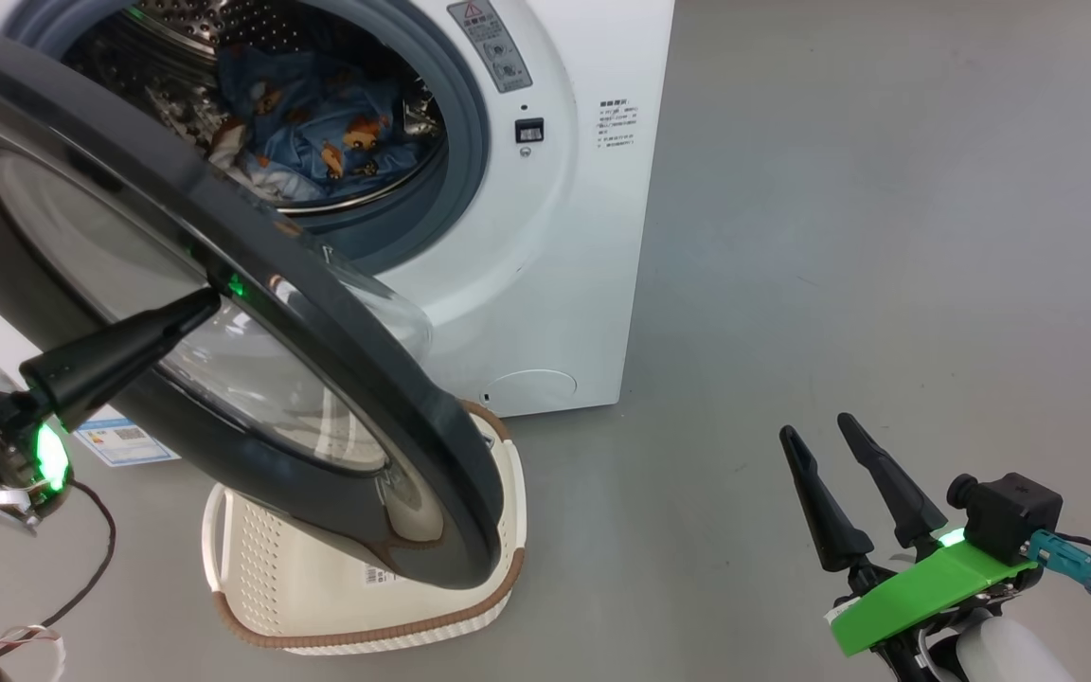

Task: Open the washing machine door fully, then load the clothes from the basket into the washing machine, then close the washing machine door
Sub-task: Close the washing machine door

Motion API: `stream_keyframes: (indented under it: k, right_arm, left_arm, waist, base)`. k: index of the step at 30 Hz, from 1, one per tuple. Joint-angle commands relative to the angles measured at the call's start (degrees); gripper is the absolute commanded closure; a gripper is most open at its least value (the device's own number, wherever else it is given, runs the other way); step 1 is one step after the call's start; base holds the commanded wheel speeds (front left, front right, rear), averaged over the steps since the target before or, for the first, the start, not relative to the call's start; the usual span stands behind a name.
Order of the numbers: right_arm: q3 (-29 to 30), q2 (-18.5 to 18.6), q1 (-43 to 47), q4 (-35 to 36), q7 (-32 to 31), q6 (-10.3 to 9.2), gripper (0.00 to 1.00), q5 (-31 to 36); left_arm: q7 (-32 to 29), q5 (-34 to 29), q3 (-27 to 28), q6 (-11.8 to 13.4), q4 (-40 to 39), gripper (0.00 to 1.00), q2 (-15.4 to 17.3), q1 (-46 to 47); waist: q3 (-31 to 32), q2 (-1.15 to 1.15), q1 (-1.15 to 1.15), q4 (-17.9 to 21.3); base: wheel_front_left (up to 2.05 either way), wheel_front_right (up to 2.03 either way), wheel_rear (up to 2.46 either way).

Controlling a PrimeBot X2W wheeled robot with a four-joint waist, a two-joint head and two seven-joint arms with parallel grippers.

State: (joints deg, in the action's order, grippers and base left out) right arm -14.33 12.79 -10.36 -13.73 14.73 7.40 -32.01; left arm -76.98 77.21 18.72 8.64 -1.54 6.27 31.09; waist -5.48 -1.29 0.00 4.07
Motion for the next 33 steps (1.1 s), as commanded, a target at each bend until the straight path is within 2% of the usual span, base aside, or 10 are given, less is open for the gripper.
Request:
stream_keyframes:
  k: [1, 15, 25, 26, 27, 28, 30, 33]
  right_arm:
    - [-0.9, 0.0, -0.7, 1.3, 0.3, 0.09, 0.0, -0.2]
    - [-0.1, -0.2, -0.2, 1.2, 0.3, 0.09, 0.0, 0.1]
    - [0.6, 0.0, 0.1, 1.5, 0.3, 0.09, 0.0, 0.0]
    - [0.6, 0.0, 0.2, 1.6, 0.3, 0.09, 0.0, 0.0]
    - [0.7, 0.1, 0.2, 1.6, 0.3, 0.09, 0.0, 0.0]
    - [0.7, 0.1, 0.3, 1.7, 0.3, 0.09, 0.0, 0.0]
    - [0.8, 0.2, 0.3, 1.7, 0.3, 0.09, 0.0, 0.0]
    - [0.8, 0.1, 0.4, 1.9, 0.3, 0.09, 0.0, 0.0]
  left_arm:
    - [0.4, -0.5, 1.5, -1.0, -1.2, 1.0, 1.9, 2.1]
    - [0.0, -0.6, 1.3, -1.9, -1.2, 1.0, 2.1, 1.3]
    - [0.3, -2.9, 0.8, -5.3, -3.4, 1.0, 3.7, -1.7]
    - [0.6, -3.2, 0.9, -5.9, -3.7, 0.86, 3.9, -2.0]
    - [0.9, -3.4, 1.1, -6.6, -3.9, 0.64, 4.0, -2.4]
    - [1.2, -3.4, 1.3, -7.3, -4.1, 0.52, 4.0, -2.7]
    - [1.8, -3.6, 1.5, -8.6, -4.3, 0.0, 3.8, -3.6]
    - [3.2, -4.8, 1.2, -11.4, -5.3, 0.0, 3.5, -5.5]
  waist:
    - [0.0, 0.0, 0.0, 0.0]
    - [0.9, 0.0, 0.0, -2.1]
    - [1.5, 0.0, 0.0, -3.6]
    - [1.6, 0.0, 0.0, -3.7]
    - [1.6, 0.0, 0.0, -3.7]
    - [1.6, 0.0, 0.0, -3.8]
    - [1.7, 0.0, 0.0, -3.8]
    - [1.8, 0.0, 0.0, -3.6]
  base:
    - [0.0, 0.0, 0.0]
    - [0.0, 0.0, 0.0]
    - [0.0, 0.0, 0.0]
    - [0.0, 0.0, 0.0]
    - [0.0, 0.0, 0.0]
    - [0.0, 0.0, 0.0]
    - [0.0, 0.0, 0.0]
    - [0.0, 0.0, 0.0]
